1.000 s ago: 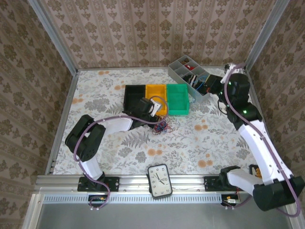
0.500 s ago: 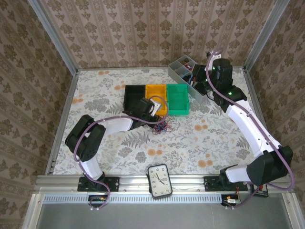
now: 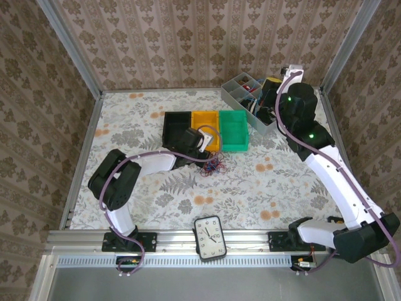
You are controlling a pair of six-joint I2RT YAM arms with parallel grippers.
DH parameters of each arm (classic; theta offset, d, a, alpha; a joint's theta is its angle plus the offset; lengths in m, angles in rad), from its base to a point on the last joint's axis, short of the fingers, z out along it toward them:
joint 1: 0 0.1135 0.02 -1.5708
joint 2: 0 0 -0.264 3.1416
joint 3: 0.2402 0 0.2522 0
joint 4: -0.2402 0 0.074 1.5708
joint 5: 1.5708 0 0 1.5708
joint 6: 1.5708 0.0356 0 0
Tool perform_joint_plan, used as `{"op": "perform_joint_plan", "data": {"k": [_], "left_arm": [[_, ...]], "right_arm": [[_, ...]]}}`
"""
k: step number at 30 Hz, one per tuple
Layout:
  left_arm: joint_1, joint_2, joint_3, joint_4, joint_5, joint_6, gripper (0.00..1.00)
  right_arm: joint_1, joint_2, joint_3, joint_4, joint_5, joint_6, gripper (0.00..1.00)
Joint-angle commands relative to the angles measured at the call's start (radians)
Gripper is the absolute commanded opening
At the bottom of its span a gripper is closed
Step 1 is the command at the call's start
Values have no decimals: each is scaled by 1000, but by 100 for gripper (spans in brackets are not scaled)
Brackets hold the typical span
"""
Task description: Untangle the cables
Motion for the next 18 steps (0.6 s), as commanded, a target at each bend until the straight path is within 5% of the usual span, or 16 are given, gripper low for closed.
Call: {"op": "perform_joint_plan", "data": {"k": [1, 9, 18], "left_arm": [[-1, 8, 25, 4, 12, -11, 0], [0, 8, 24, 5, 20, -7, 0], [0, 17, 36, -4, 35, 1, 0]], "right_arm": [[12, -28, -21, 19, 124, -54, 1], [12, -32, -130, -39, 319, -85, 1], [-91, -70, -254, -107, 332, -2, 0]]}}
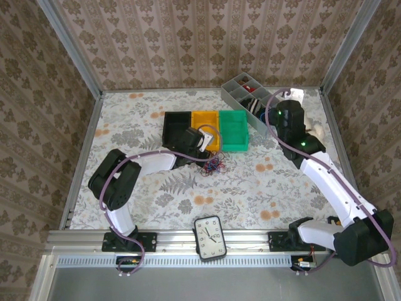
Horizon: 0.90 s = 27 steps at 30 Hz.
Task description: Untangle the cables
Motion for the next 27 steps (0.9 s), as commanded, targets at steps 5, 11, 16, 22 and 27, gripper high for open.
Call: {"op": "perform_joint_plan", "data": {"k": [5, 11, 16, 22, 27], "left_arm": [[1, 16, 24, -3, 23, 1, 0], [1, 23, 34, -8, 27, -1, 0], [1, 26, 37, -10, 31, -1, 0], [1, 30, 40, -13, 31, -1, 0], [1, 32, 41, -16, 33, 1, 0]], "right_arm": [[-61, -80, 10, -28, 31, -11, 1], [-60, -112, 69, -15, 21, -60, 1], [-58, -137, 95, 11, -22, -51, 1], [-61, -178, 101, 82, 10, -93, 1], [-126, -157, 122, 14, 3, -78, 0]]}}
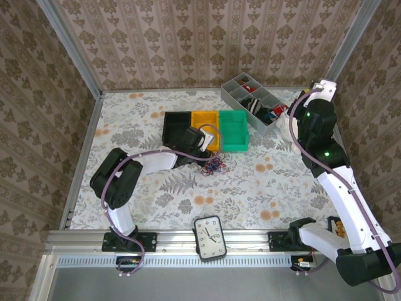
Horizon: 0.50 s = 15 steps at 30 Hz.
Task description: Untangle the cables
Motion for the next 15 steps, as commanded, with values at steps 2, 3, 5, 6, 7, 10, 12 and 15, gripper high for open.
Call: {"op": "perform_joint_plan", "data": {"k": [2, 3, 5, 6, 7, 10, 12, 15], "left_arm": [[1, 14, 26, -10, 19, 0, 0], [1, 14, 25, -11, 20, 1, 0], [1, 14, 28, -11, 19, 1, 0], [1, 14, 28, -10, 19, 0, 0], [1, 13, 27, -9, 17, 1, 0], [1, 13, 26, -6, 11, -3, 0], [1, 18, 32, -13, 11, -5, 0], [2, 29, 44, -19, 20, -5, 0]], "right_arm": [[-83, 20, 16, -60, -36, 38, 0], [-97, 25, -1, -68, -48, 60, 0], [-110, 24, -49, -60, -84, 81, 0], [-110, 20, -69, -51, -108, 87, 0], [-110, 18, -80, -44, -134, 94, 0], [-110, 15, -78, -42, -189, 104, 0], [-108, 16, -65, -38, -224, 99, 0], [-92, 23, -33, -43, -278, 97, 1]]}}
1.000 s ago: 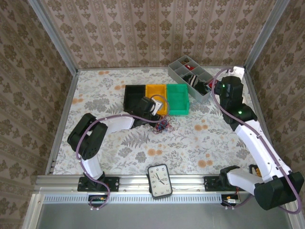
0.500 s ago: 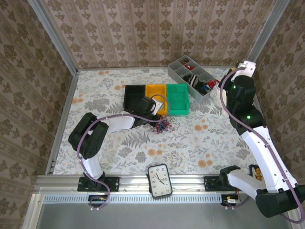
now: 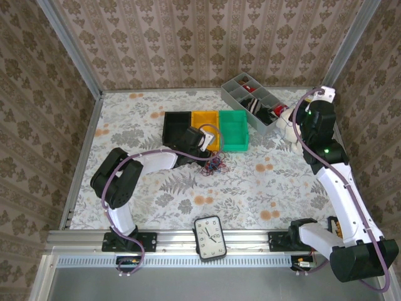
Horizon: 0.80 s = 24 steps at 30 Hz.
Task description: Untangle the cables
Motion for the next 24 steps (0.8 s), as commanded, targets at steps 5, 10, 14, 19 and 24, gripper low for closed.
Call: {"op": "perform_joint_plan", "data": {"k": [5, 10, 14, 19, 24], "left_arm": [[2, 29, 47, -21, 24, -5, 0], [1, 29, 48, -22, 23, -5, 0], [1, 24, 41, -22, 19, -5, 0], [2, 20, 34, -21, 13, -4, 0], [4, 18, 28, -17, 14, -5, 0]], "right_arm": [[86, 28, 84, 19, -148, 30, 1], [156, 109, 109, 57, -203, 73, 2], [194, 205, 142, 87, -211, 74, 2], [203, 322, 185, 98, -152, 75, 2], [207, 451, 208, 103, -141, 91, 2]]}}
